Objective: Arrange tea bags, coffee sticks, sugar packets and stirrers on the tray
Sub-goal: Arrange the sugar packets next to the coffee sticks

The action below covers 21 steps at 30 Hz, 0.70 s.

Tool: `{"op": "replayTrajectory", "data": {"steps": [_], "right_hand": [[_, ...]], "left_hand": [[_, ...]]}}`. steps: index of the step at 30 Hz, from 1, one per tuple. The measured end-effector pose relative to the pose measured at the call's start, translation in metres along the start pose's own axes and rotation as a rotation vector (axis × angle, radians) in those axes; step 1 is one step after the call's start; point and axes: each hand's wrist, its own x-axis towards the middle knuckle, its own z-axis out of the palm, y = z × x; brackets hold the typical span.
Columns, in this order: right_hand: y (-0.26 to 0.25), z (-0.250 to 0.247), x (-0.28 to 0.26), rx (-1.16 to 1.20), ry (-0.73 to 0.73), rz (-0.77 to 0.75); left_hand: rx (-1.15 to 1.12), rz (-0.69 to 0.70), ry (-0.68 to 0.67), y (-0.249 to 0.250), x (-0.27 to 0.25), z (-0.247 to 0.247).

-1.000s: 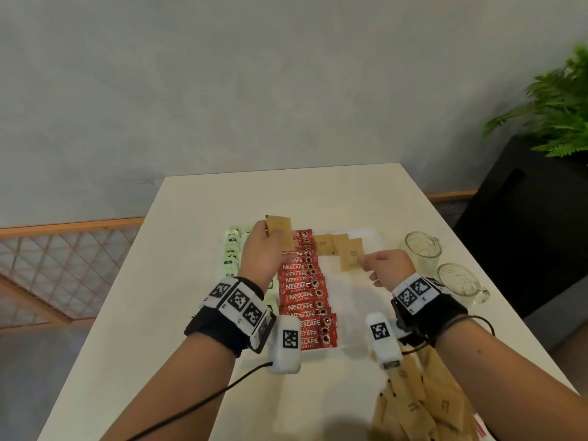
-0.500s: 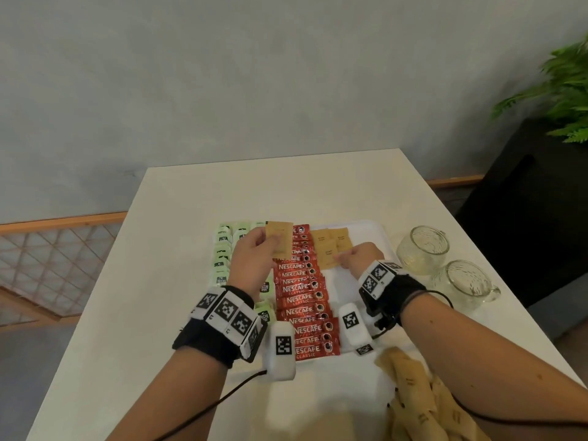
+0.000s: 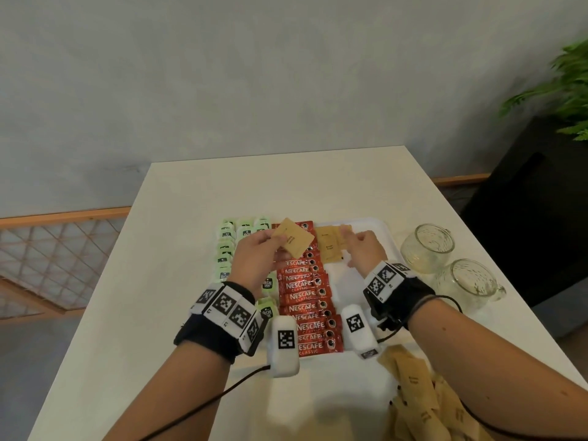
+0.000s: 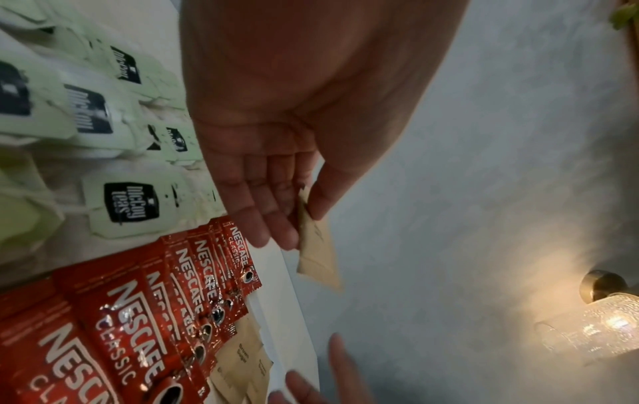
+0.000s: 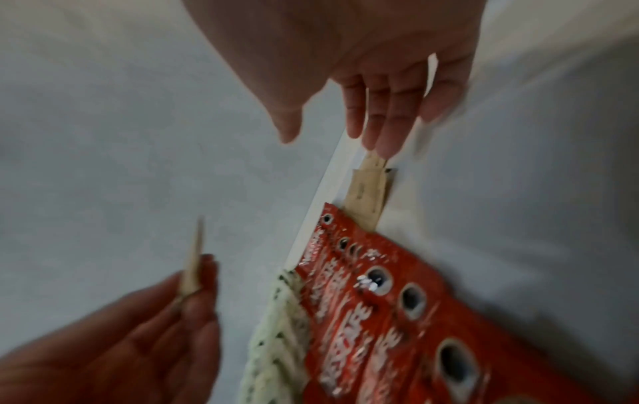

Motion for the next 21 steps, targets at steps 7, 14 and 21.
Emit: {"op": "replayTrajectory", "data": {"steps": [7,14,21], "right_hand": [[-0.028,-0.001,-0.041,0.174,-0.331,-0.276],[-0.04,-0.017,-0.034,0.231,-0.426,-0.25],[-0.056,-0.033,-0.025,0.308,-0.346,-0.237]], "left_hand": [[-0.034,0.005,-0.041,-0.004,-0.006,0.019],[0.283,0.163,-0.109,-0.002,-0.014,0.03],[0.1,0.219,0.025,0.009,-0.006,0.044]]}}
